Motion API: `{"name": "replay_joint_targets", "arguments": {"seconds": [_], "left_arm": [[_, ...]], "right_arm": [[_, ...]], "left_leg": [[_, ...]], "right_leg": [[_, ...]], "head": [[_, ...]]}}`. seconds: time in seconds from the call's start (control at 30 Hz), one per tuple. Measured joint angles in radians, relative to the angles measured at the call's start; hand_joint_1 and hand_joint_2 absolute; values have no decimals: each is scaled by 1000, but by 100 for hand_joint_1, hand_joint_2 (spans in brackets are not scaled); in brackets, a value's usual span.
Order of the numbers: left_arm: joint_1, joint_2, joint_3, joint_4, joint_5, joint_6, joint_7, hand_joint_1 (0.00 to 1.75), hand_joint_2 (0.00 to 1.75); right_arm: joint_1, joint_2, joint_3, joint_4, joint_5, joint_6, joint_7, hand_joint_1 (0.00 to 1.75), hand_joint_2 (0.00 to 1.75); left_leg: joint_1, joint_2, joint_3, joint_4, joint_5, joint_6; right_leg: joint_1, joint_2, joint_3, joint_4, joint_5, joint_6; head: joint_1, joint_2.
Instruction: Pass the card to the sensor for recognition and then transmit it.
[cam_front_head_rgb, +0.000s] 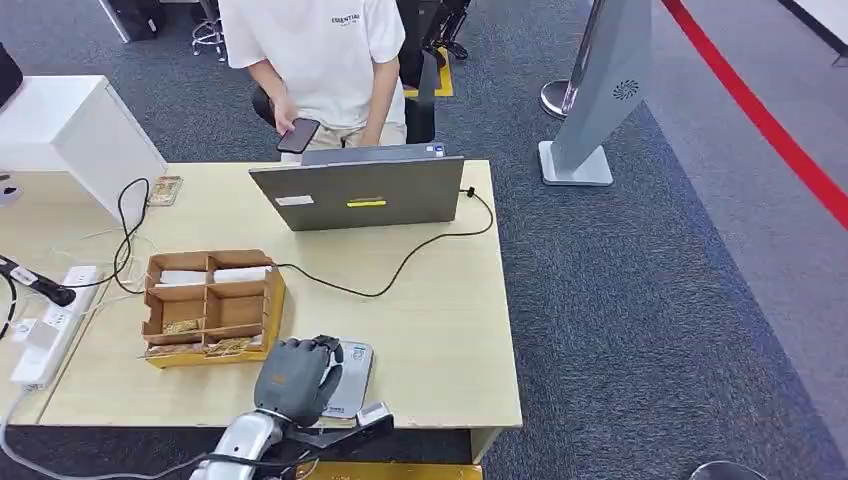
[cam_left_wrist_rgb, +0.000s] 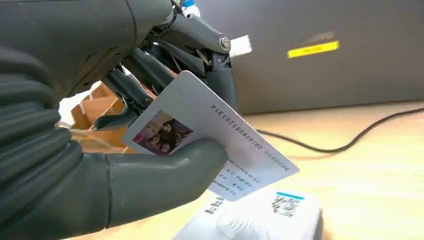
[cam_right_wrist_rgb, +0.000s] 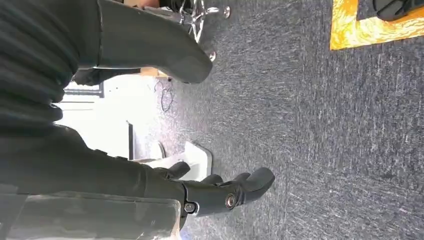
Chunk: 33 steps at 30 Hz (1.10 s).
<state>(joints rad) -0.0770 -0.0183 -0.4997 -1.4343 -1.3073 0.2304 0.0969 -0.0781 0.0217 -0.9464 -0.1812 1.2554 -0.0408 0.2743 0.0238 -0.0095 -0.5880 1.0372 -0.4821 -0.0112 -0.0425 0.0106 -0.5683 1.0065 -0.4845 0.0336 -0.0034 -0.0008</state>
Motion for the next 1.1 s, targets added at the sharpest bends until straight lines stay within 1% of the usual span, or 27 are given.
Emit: {"name": "replay_joint_targets", "arguments": {"seconds": [0.17,0.37,0.63,0.9,0.97,1.0,1.1], "left_arm": [[3,-2,36,14,5,-3,16,175,175],[3,-6,64,24,11,-18,18,175,175],[0,-18,83,32,42,-87,17,175,175],[-3,-21,87,43,43,-96,16,175,175],[-4,-21,87,46,39,-94,15,175,175],[-6,-21,87,47,32,-83,12,175,175],[-14,-21,87,45,3,-18,-2,175,175]], "right_arm": [[1,0,0,0,8,3,-1,0,175],[3,-2,0,0,11,3,-1,0,175],[3,-3,0,0,22,6,-3,0,175],[3,-5,1,0,22,6,-3,0,175],[3,-5,1,0,22,6,-3,0,175],[3,-5,1,0,22,6,-3,0,175],[3,-5,1,0,22,6,-2,0,175]], "left_leg": [[0,0,0,0,0,0],[0,0,0,0,0,0],[0,0,0,0,0,0],[0,0,1,0,0,0],[0,0,1,0,0,0],[0,0,1,0,0,1],[0,0,1,0,1,1]], "right_leg": [[0,0,0,0,0,0],[0,0,0,0,0,0],[0,0,0,0,0,0],[0,0,1,0,0,0],[0,0,1,0,0,0],[0,-1,1,0,0,0],[0,-1,1,0,1,1]], "head": [[0,0],[0,0],[0,0],[0,0],[0,0],[0,0],[0,0]]}}
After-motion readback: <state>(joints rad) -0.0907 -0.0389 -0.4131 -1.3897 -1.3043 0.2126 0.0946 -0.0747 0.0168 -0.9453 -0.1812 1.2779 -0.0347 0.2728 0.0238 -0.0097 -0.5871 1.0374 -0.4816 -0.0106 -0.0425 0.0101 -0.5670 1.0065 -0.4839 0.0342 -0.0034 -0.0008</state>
